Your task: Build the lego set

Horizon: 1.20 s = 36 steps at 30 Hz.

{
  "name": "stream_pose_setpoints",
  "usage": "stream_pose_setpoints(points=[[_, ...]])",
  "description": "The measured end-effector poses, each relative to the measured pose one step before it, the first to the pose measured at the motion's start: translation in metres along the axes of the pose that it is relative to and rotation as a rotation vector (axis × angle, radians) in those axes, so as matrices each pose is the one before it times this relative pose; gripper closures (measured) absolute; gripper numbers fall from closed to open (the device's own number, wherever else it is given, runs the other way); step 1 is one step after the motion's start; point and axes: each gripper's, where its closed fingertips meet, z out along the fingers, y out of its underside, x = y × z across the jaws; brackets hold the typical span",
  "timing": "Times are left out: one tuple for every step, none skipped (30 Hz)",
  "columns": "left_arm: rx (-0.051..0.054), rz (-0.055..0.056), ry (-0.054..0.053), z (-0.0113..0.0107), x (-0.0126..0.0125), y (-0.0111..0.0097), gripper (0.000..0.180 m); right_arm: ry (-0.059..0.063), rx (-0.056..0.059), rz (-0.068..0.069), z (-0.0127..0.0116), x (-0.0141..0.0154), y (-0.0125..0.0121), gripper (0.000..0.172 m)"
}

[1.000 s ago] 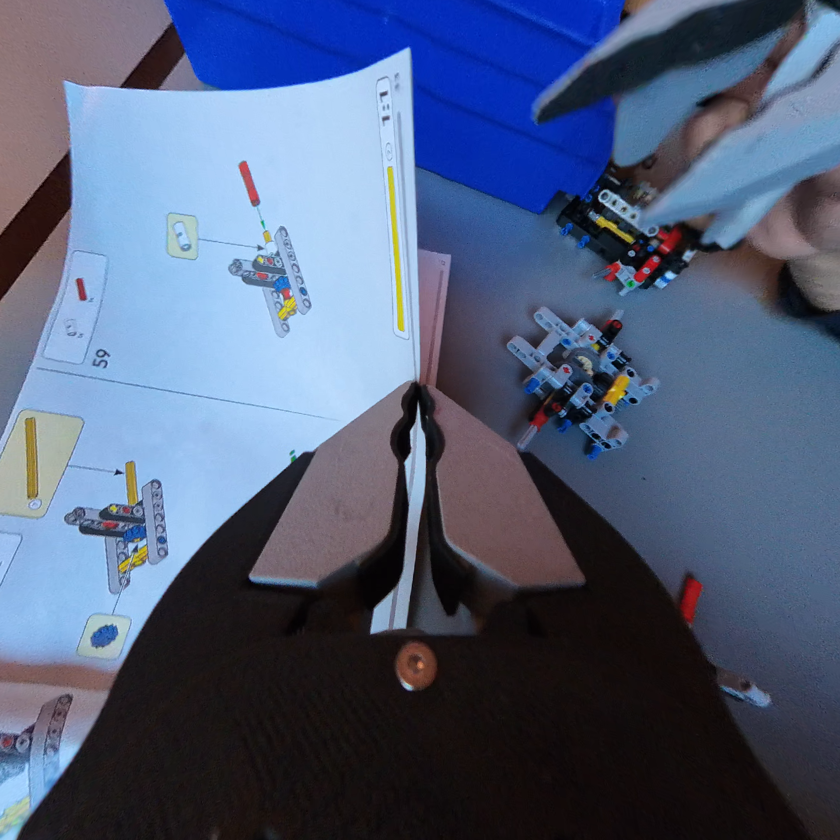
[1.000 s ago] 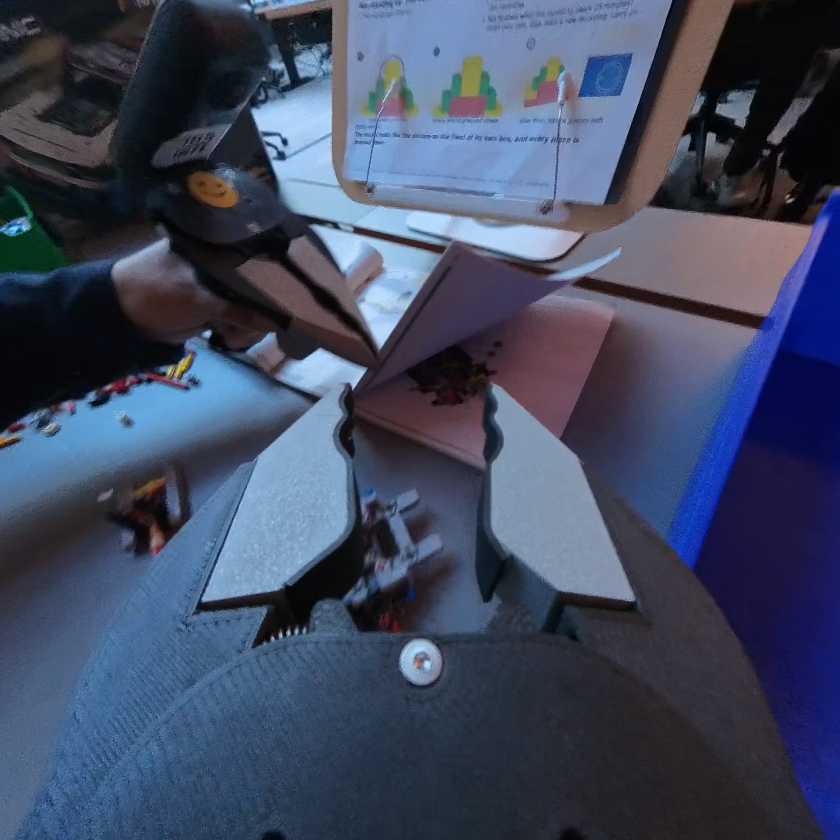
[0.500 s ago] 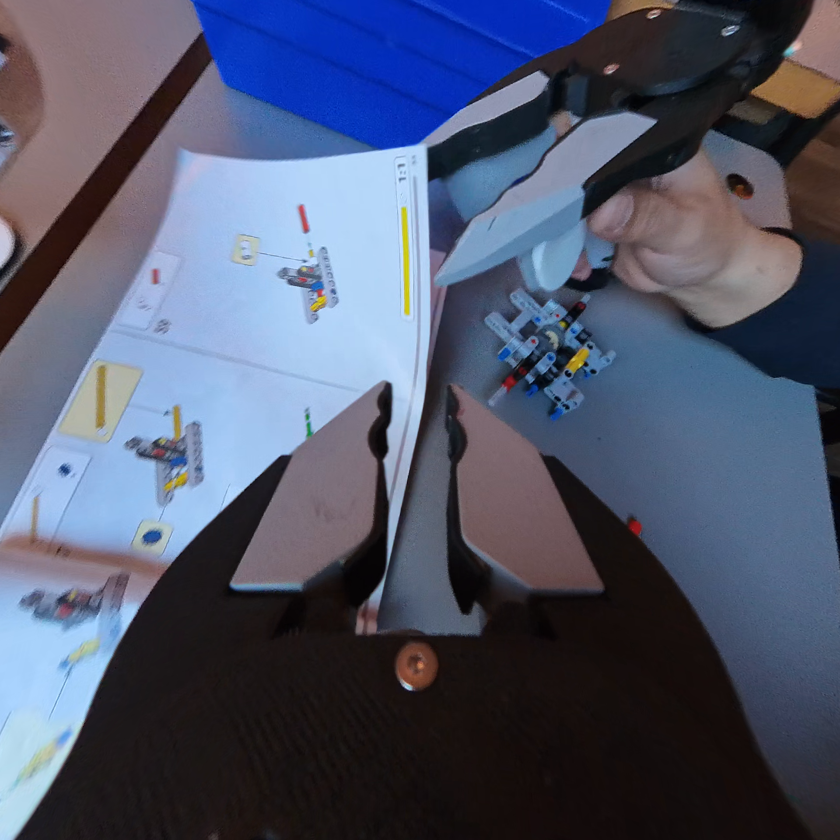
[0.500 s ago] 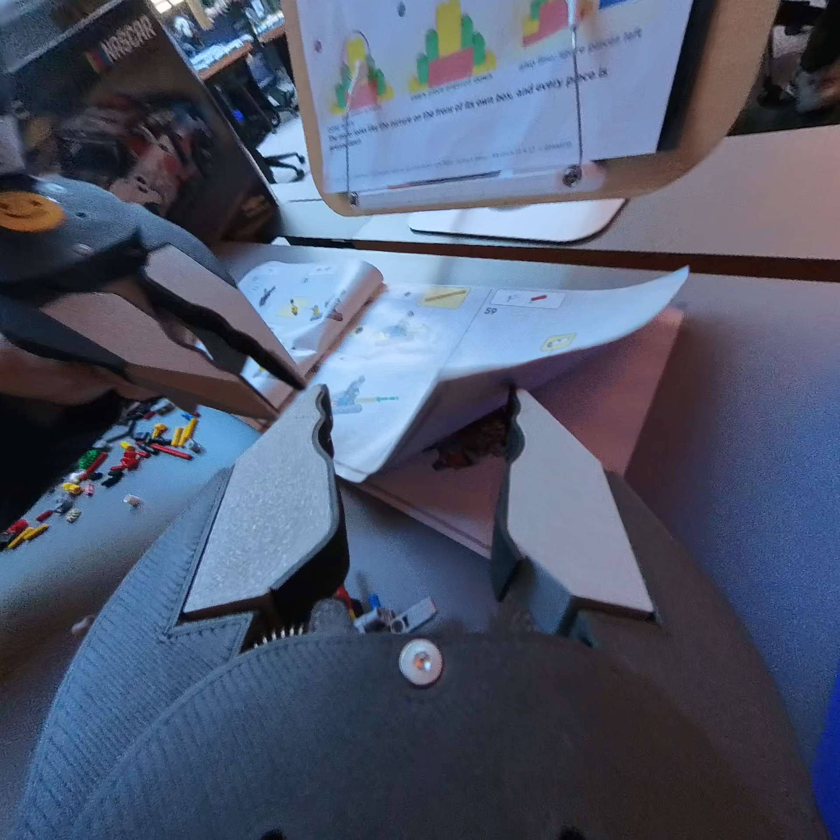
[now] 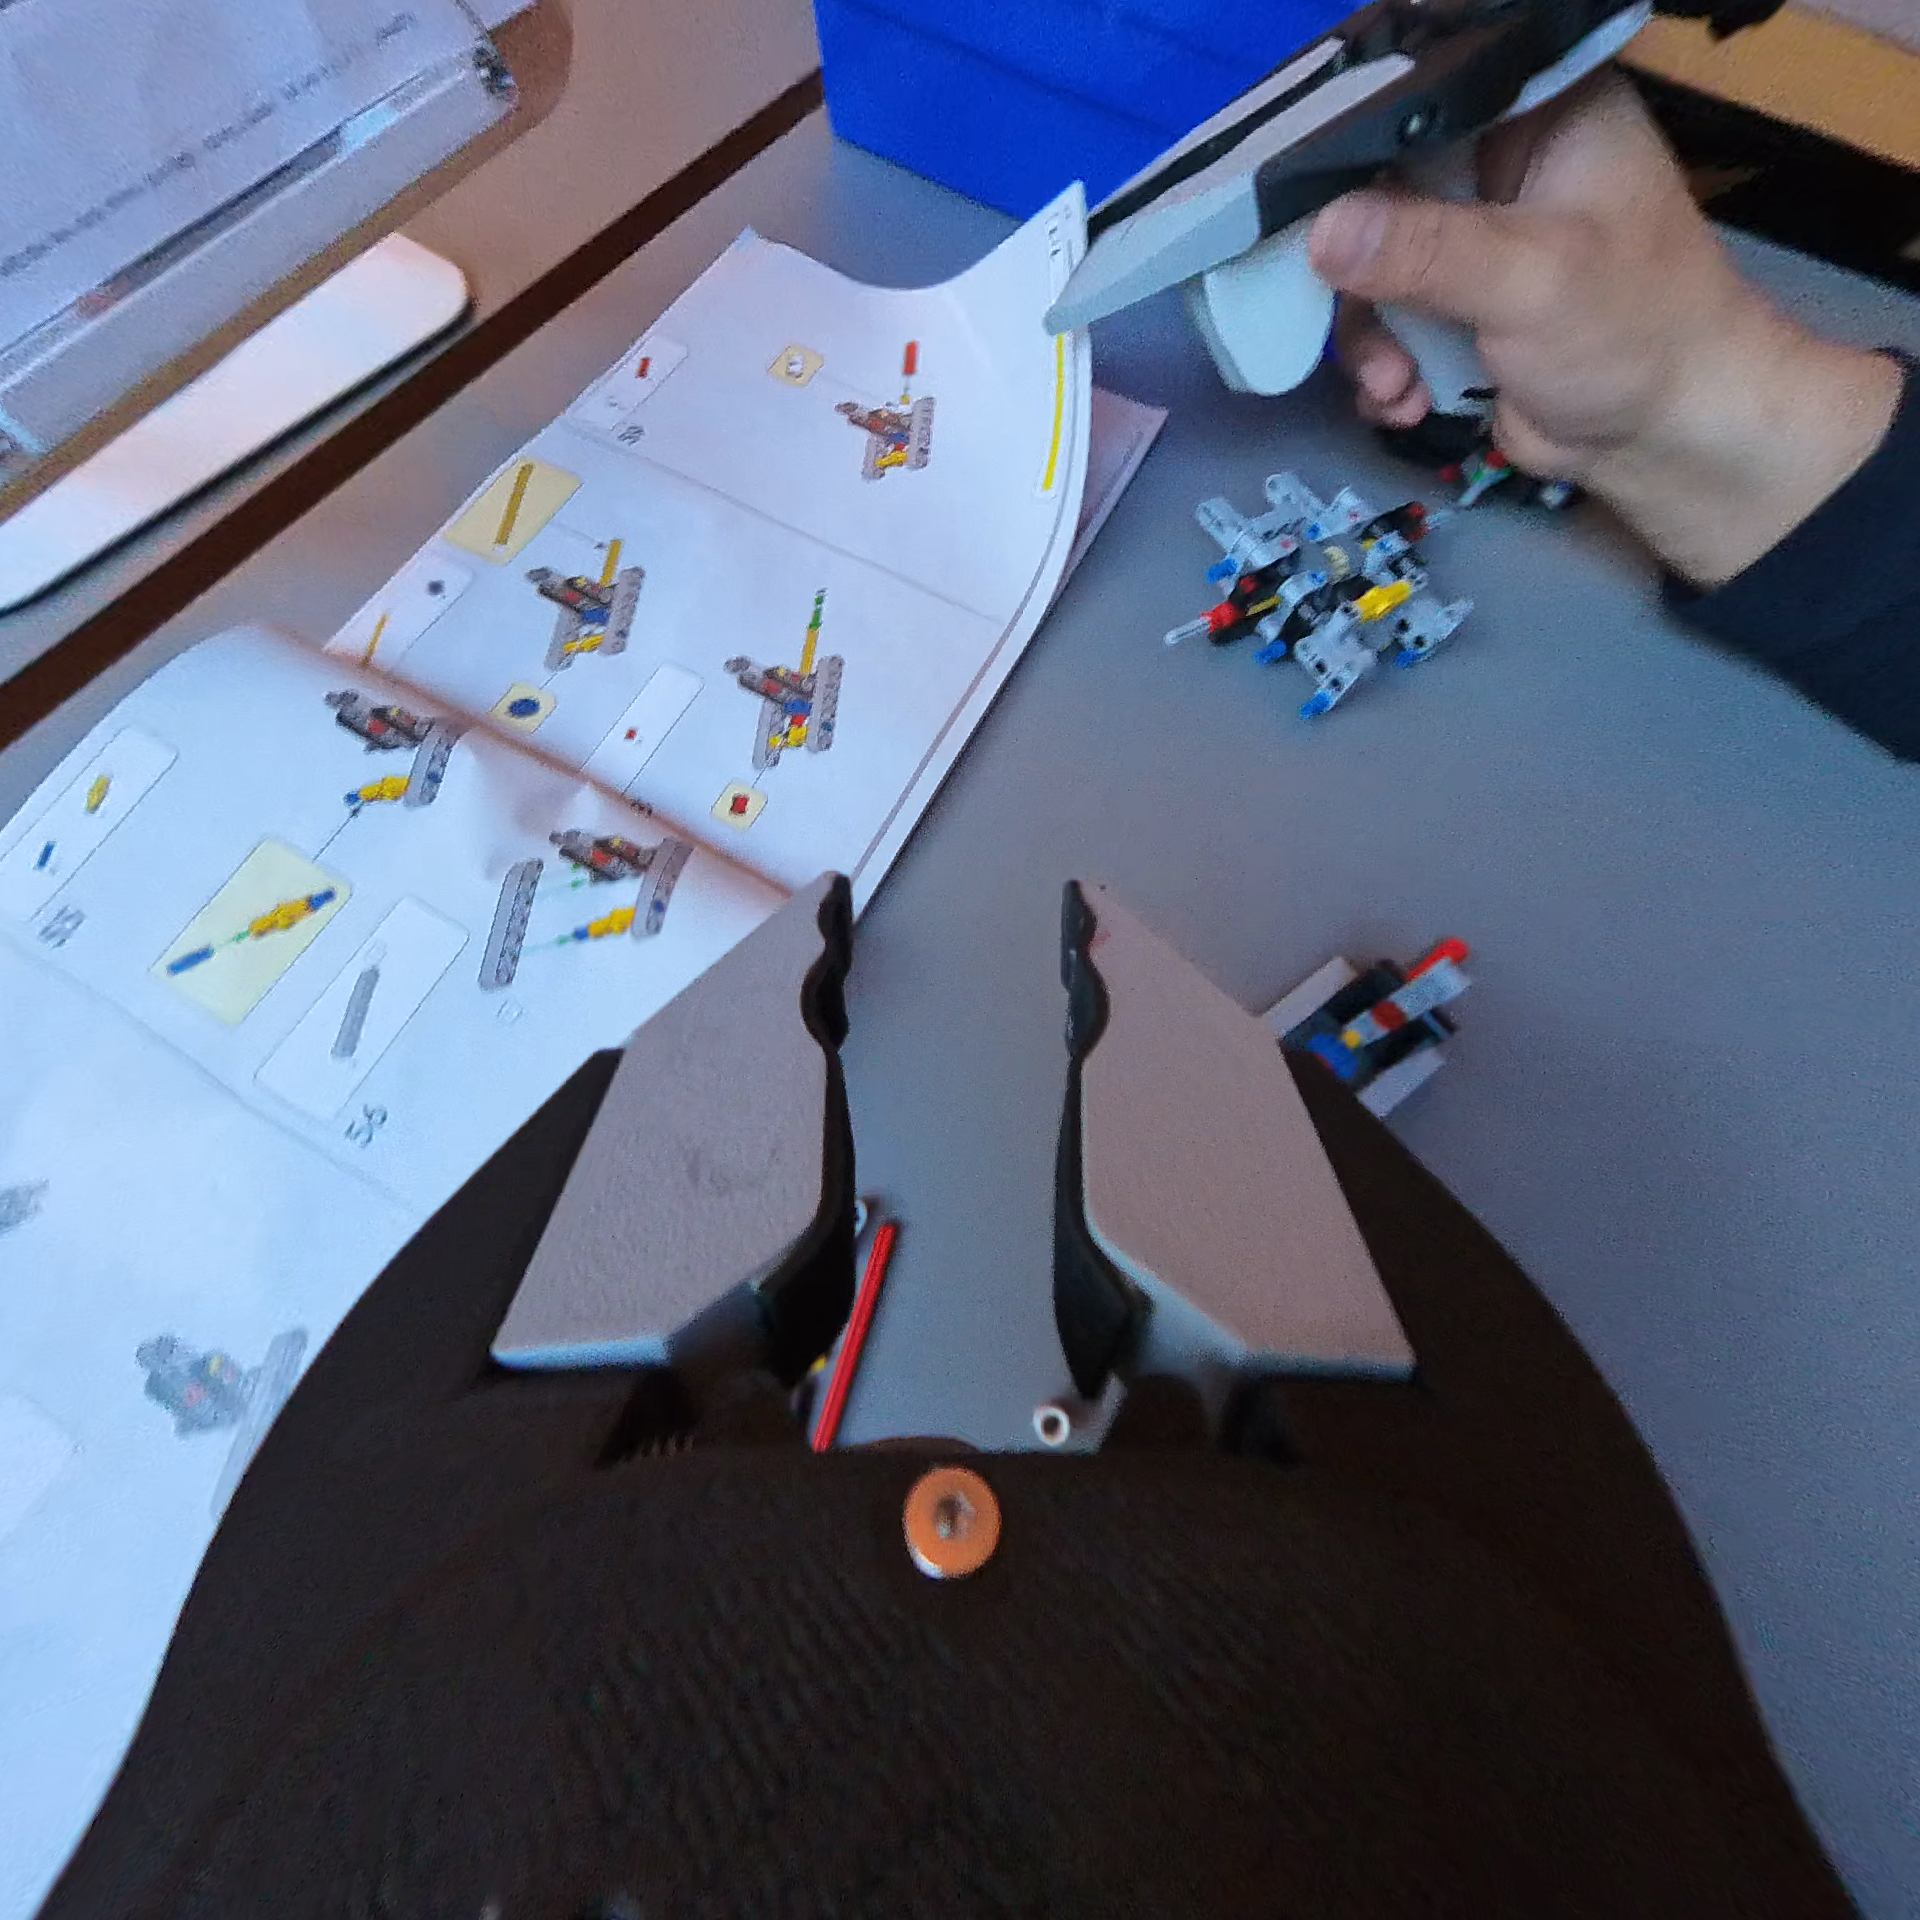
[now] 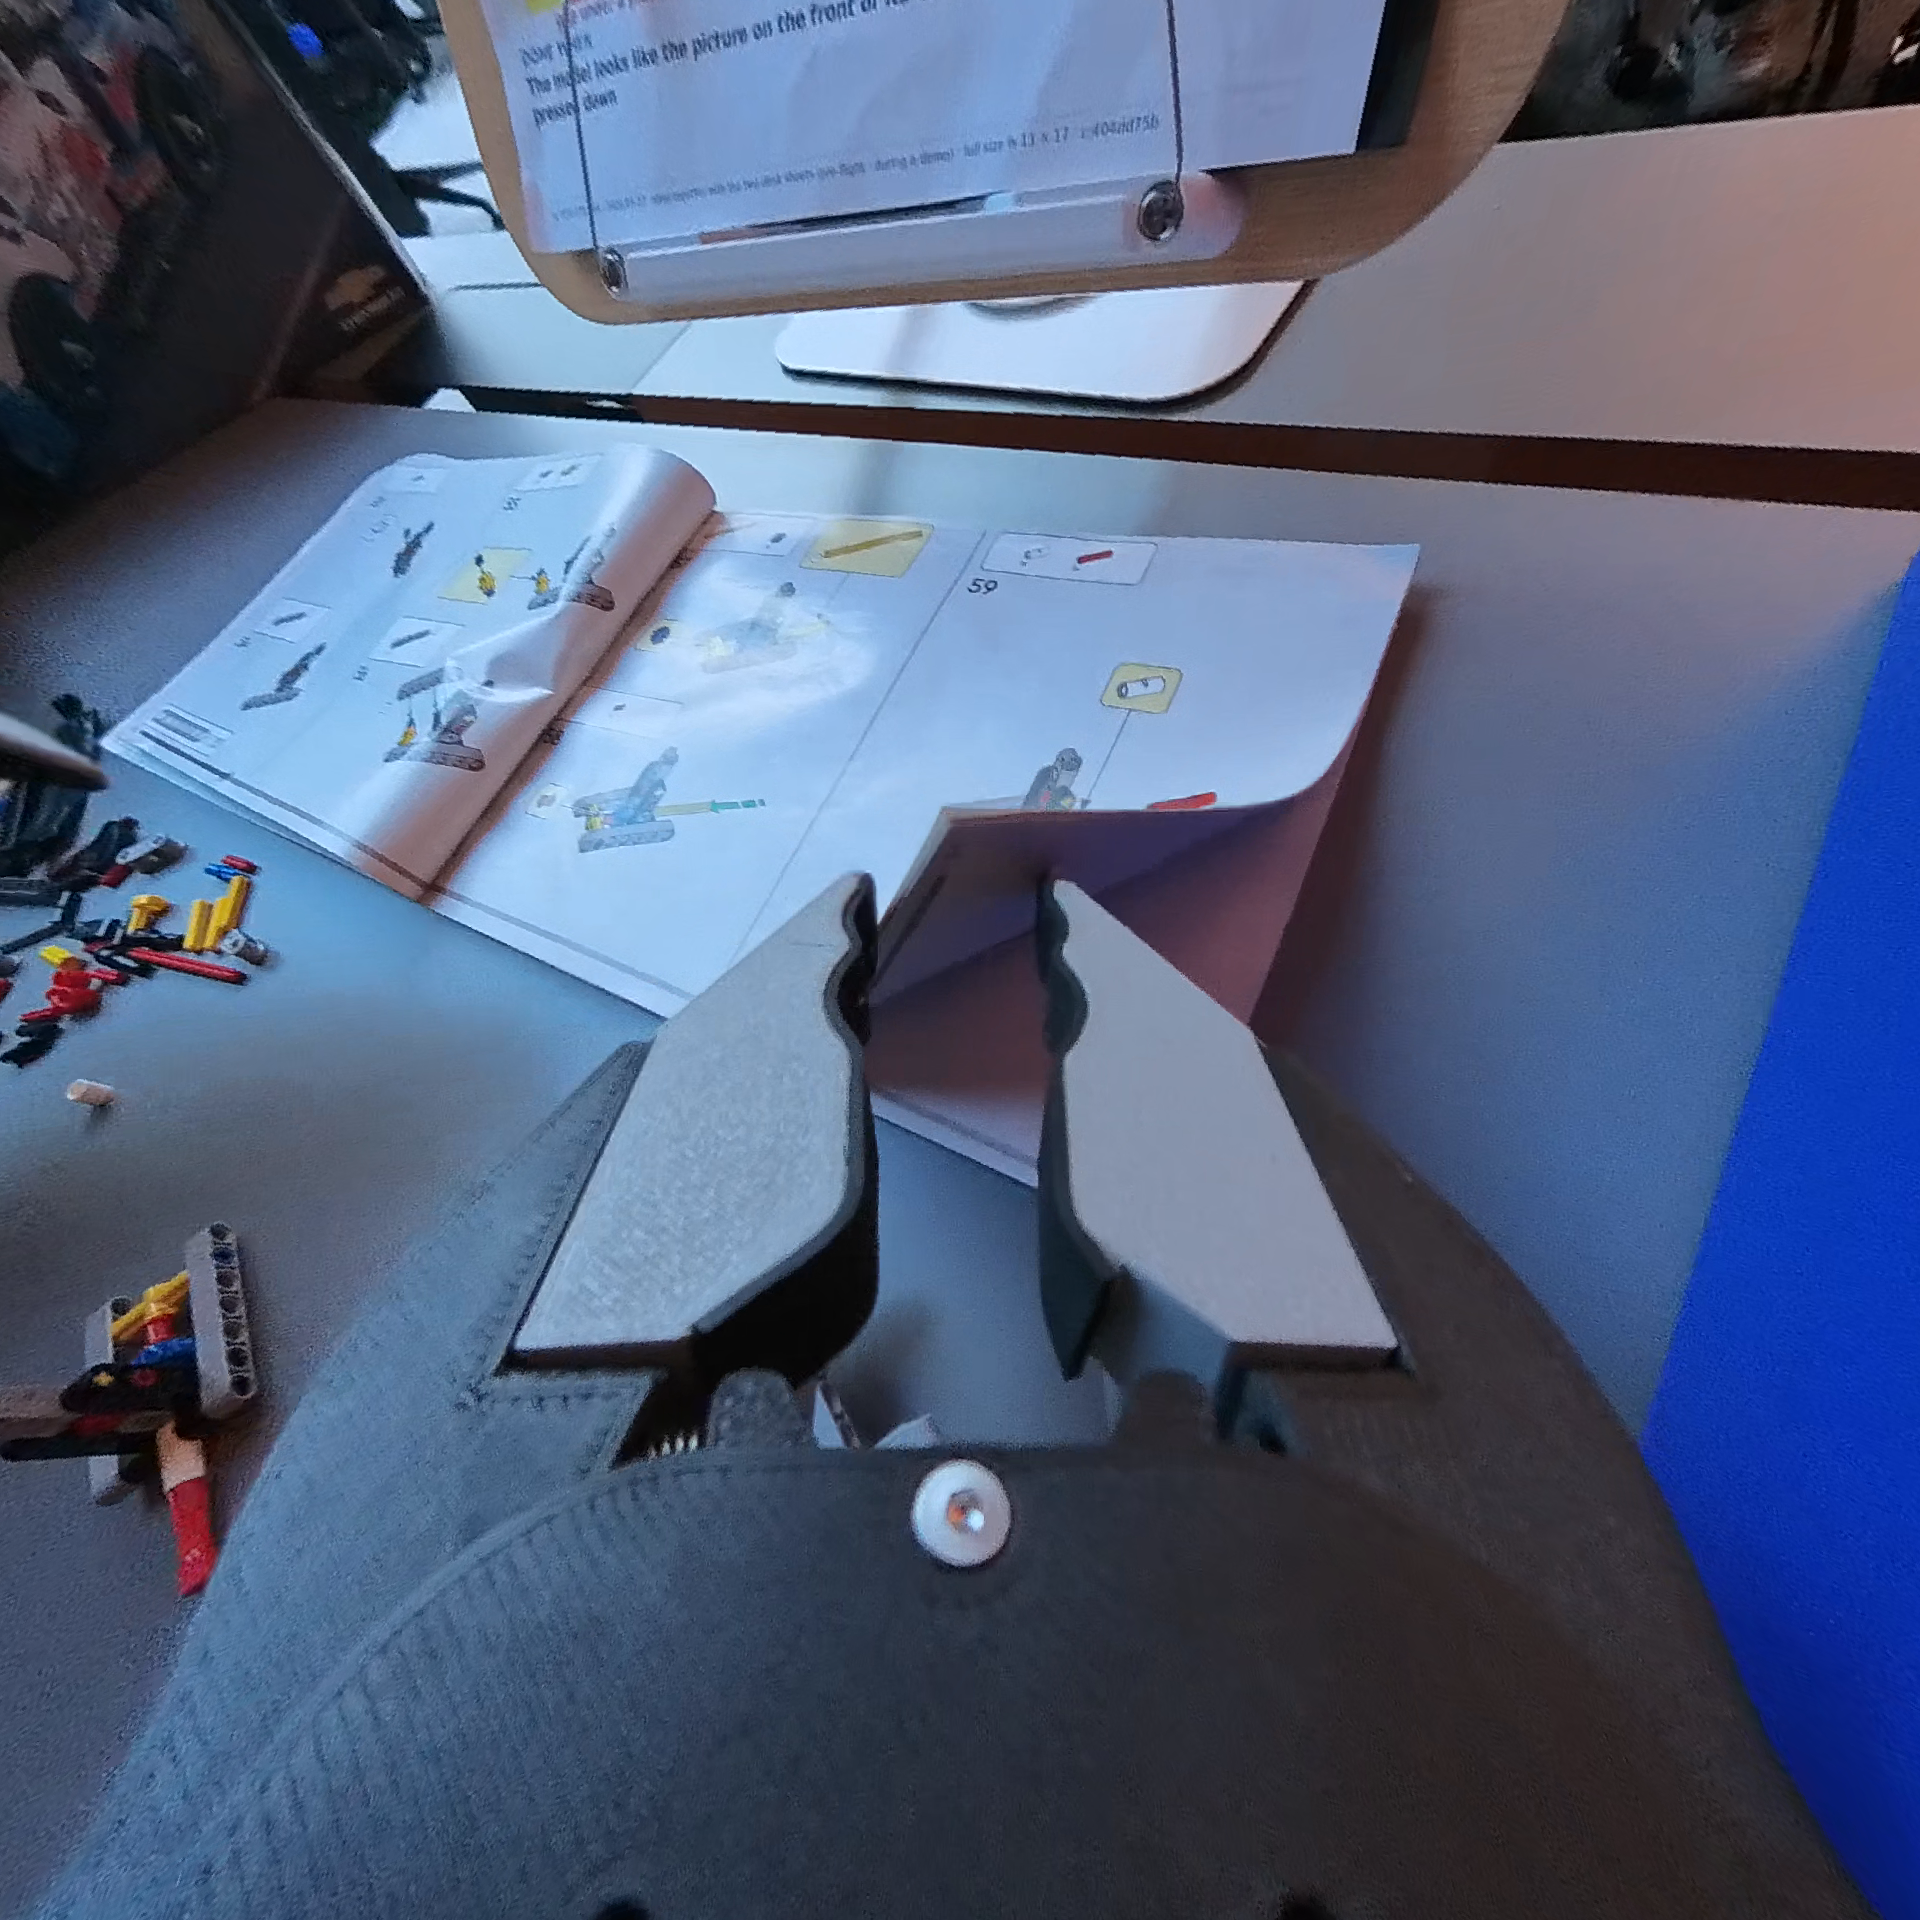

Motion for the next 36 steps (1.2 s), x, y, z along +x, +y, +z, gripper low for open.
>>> stream_pose_setpoints(points=[[0.0192, 0.0109, -0.0312, -0.00217, -0.00102, 0.00578, 0.144, 0.0067, -0.0045, -0.0032, 0.00084, 0.0012, 0.00139, 0.147], [0.0188, 0.0083, -0.0241, -0.00153, -0.00045, 0.00482, 0.145, 0.0057, -0.0066, -0.0039, 0.00062, 0.00042, 0.00135, 0.15], [0.0051, 0.0089, -0.0137, -0.00095, 0.00051, 0.00503, 0.147, 0.0033, -0.0075, -0.0061, 0.00001, -0.0007, 0.00075, 0.153], [-0.0134, 0.0107, -0.0161, -0.00068, -0.0005, 0.00539, 0.148, 0.0029, -0.0036, -0.0101, -0.00067, -0.00171, -0.00028, 0.156], [-0.0196, 0.0173, -0.023, -0.00074, -0.00195, 0.00435, 0.148, 0.0071, 0.0024, -0.0164, -0.00101, -0.00183, -0.00156, 0.159], [-0.0109, 0.0192, -0.0298, -0.00052, -0.00351, 0.00249, 0.149, 0.012, 0.0015, -0.024, -0.00082, -0.00122, -0.00129, 0.161], [-0.0052, 0.0105, -0.0246, -0.00021, -0.00309, 0.00132, 0.149, 0.0154, -0.0028, -0.0291, -0.0002, -0.00077, -0.00023, 0.163], [-0.002, -0.0006, -0.0117, 0.00024, -0.00125, 0.00095, 0.149, 0.0173, -0.0055, -0.0289, 0.0002, -0.00016, 0.00035, 0.164], [-0.0033, -0.0023, -0.0009, 0.0004, 0.00039, 0.00107, 0.149, 0.0146, -0.0049, -0.0245, 0.0006, -0.00022, 0.00061, 0.165], [-0.0105, 0.0026, -0.0037, 0.00051, -0.00023, 0.00185, 0.149, 0.0074, -0.0026, -0.0187, 0.00086, -0.00097, 0.0005, 0.166], [-0.0131, 0.0085, -0.02, 0.00037, -0.00253, 0.00233, 0.149, 0.002, -0.0024, -0.0123, 0.00083, -0.00118, 0.00044, 0.167], [-0.0128, 0.0142, -0.0313, 0.00022, -0.0041, 0.00252, 0.149, -0.001, -0.0035, -0.0075, 0.00092, -0.00104, 0.00061, 0.168], [-0.0145, 0.0163, -0.0274, 0.00039, -0.00342, 0.00294, 0.15, -0.0024, -0.0054, -0.005, 0.00082, -0.00097, 0.00079, 0.168], [-0.0135, 0.0123, -0.0138, 0.00036, -0.00144, 0.00242, 0.15, -0.0015, -0.0049, -0.0033, 0.00071, -0.00056, 0.00089, 0.169], [-0.0085, 0.0031, -0.0055, 0.00029, -0.00045, 0.00162, 0.15, 0.0007, -0.0016, -0.002, 0.00039, 0.00004, 0.00039, 0.169], [-0.0031, -0.0028, -0.0002, 0.00045, 0.00019, 0.0008, 0.151, -0.0001, 0.001, -0.001, 0.00016, 0.00014, 0.00015, 0.169], [-0.0011, -0.0019, 0.0054, 0.00053, 0.00082, 0.00033, 0.151, -0.0011, 0.0001, 0.001, 0.00011, 0.00036, 0.00034, 0.169], [-0.002, -0.0006, 0.0084, 0.00069, 0.00122, 0.00051, 0.151, -0.0022, -0.0003, 0.0032, 0.00007, 0.0004, 0.00038, 0.169], [-0.002, -0.0022, 0.0076, 0.00075, 0.00099, 0.00078, 0.151, -0.0027, 0.002, 0.0036, -0.00008, 0.00031, 0.00026, 0.169], [-0.0014, -0.0053, 0.0044, 0.00074, 0.00037, 0.00057, 0.151, -0.0016, 0.0019, 0.0038, -0.0001, 0.00053, 0.00015, 0.169], [-0.0008, -0.0069, 0.0073, 0.00066, 0.00069, 0.00049, 0.151, -0.0005, -0.0009, 0.0033, 0.0, 0.00043, 0.00049, 0.169], [0.0013, -0.0082, 0.0096, 0.00077, 0.001, 0.00023, 0.151, 0.0003, -0.0024, 0.0012, -0.00008, 0.00034, 0.00048, 0.168], [0.0026, -0.0075, 0.009, 0.00077, 0.00107, -0.00006, 0.151, 0.0018, 0.0002, -0.0016, -0.00014, 0.00024, 0.00009, 0.168], [-0.0002, -0.0051, 0.0051, 0.00076, 0.00055, 0.00039, 0.151, 0.0024, 0.0018, -0.0028, -0.00013, 0.00004, -0.00004, 0.168], [-0.004, -0.0017, -0.0002, 0.00067, -0.00023, 0.001, 0.152, 0.0015, 0.0009, -0.0032, -0.00011, -0.00018, -0.00007, 0.167], [-0.0055, 0.0015, -0.0022, 0.00054, -0.00035, 0.00102, 0.151, 0.001, -0.0001, -0.0033, 0.00012, -0.00026, 0.00011, 0.167], [-0.0033, 0.0031, -0.0027, 0.0003, -0.00013, 0.00058, 0.151, 0.001, 0.0, -0.0037, 0.0002, -0.00029, 0.00005, 0.167], [0.0, 0.0025, -0.0037, -0.00001, -0.00016, -0.0001, 0.152, 0.0014, -0.0008, -0.0036, 0.00014, -0.00024, 0.00016, 0.167], [0.0019, 0.0017, -0.0022, -0.00008, 0.00012, -0.00046, 0.152, 0.0019, -0.0011, -0.0032, 0.0001, -0.00012, 0.00009, 0.167], [0.002, 0.0006, -0.0022, -0.00008, 0.00019, -0.00047, 0.152, 0.0019, 0.0001, -0.0029, -0.0002, -0.00021, -0.00019, 0.167], [0.0001, 0.0028, -0.0001, 0.00005, 0.0005, -0.0002, 0.152, 0.0017, 0.0017, -0.0028, -0.00034, -0.00015, -0.00049, 0.167], [-0.0025, 0.0041, -0.0031, 0.00031, 0.00012, 0.00028, 0.152, 0.0012, 0.0017, -0.0025, -0.00025, -0.00015, -0.00044, 0.168], [-0.0052, 0.0061, -0.0035, 0.00068, 0.00002, 0.00094, 0.152, 0.0002, 0.0006, -0.002, -0.0001, -0.00029, -0.00021, 0.167], [-0.008, 0.0075, -0.0059, 0.00077, -0.00031, 0.00144, 0.152, 0.0007, -0.0002, -0.0022, 0.00009, -0.00002, 0.00009, 0.167], [-0.008, 0.0078, -0.0086, 0.0009, -0.00073, 0.00144, 0.152, 0.0021, -0.0005, -0.0024, 0.0001, 0.00033, 0.00023, 0.168], [-0.0073, 0.0076, -0.0054, 0.00088, -0.00021, 0.00139, 0.152, 0.0009, -0.0004, -0.0009, 0.0001, 0.00042, 0.0002, 0.167]])
